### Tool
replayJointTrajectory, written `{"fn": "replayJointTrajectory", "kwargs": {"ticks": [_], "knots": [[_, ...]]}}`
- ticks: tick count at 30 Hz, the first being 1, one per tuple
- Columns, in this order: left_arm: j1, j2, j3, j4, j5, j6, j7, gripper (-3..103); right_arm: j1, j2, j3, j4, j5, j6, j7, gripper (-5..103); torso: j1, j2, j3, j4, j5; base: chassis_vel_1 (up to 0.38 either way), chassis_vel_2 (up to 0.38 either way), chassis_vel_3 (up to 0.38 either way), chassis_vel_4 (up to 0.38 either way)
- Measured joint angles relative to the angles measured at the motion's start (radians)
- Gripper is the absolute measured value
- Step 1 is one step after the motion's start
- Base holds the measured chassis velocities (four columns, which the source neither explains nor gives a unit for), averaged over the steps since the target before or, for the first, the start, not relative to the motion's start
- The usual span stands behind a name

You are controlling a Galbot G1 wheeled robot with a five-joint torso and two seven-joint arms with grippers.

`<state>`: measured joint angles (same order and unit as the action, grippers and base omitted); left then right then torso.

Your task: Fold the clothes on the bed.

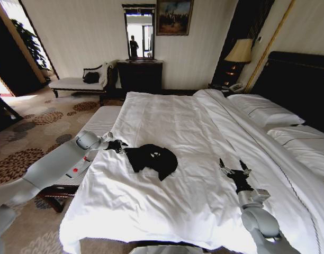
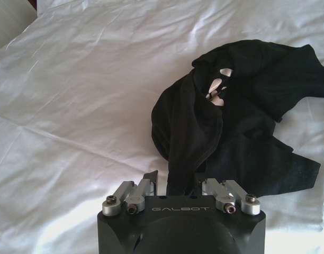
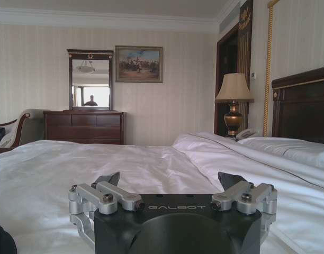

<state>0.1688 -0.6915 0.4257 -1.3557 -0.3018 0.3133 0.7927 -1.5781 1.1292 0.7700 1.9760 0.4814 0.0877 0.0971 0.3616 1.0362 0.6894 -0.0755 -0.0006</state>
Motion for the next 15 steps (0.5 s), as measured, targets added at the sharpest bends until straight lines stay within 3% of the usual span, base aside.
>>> {"fn": "replayJointTrajectory", "kwargs": {"ticks": [2, 3, 4, 6, 8, 15], "knots": [[0.0, 0.0, -0.001, 0.001, -0.002, -0.001, 0.005, 26, 0.003, 0.002, -0.003, -0.002, 0.0, 0.0, 0.0, 100, 0.0, 0.0, 0.0, 0.0, 0.0, 0.0, 0.0, 0.0, 0.0], [0.0, -0.001, -0.001, 0.001, -0.003, -0.001, 0.007, 26, 0.004, 0.002, -0.003, -0.002, 0.0, 0.0, 0.0, 100, 0.0, 0.0, 0.0, 0.0, 0.0, 0.0, 0.0, 0.0, 0.0], [0.001, -0.001, -0.001, 0.001, -0.005, -0.003, 0.011, 16, 0.005, 0.002, -0.004, -0.004, 0.0, 0.0, 0.0, 100, 0.0, 0.0, 0.0, -0.0001, 0.0, 0.0, 0.0, 0.0, 0.0], [0.003, -0.001, -0.001, 0.0, -0.006, -0.003, 0.013, 16, 0.006, 0.002, -0.004, -0.005, 0.0, 0.0, 0.0, 100, 0.0, 0.0, 0.0, -0.0001, 0.0, 0.0, 0.0, 0.0, 0.0], [0.009, -0.001, -0.004, -0.002, -0.007, -0.004, 0.016, 6, 0.007, 0.001, -0.004, -0.007, -0.001, 0.001, 0.0, 100, 0.0, 0.0, 0.0, -0.0001, 0.0, 0.0, 0.0, 0.0, 0.0], [0.039, 0.016, -0.037, -0.027, -0.013, -0.009, 0.02, 2, 0.019, -0.009, -0.01, -0.018, -0.003, 0.002, 0.004, 100, 0.0, 0.0, 0.0, -0.0002, 0.0, 0.0, 0.0, 0.0, 0.0]]}}
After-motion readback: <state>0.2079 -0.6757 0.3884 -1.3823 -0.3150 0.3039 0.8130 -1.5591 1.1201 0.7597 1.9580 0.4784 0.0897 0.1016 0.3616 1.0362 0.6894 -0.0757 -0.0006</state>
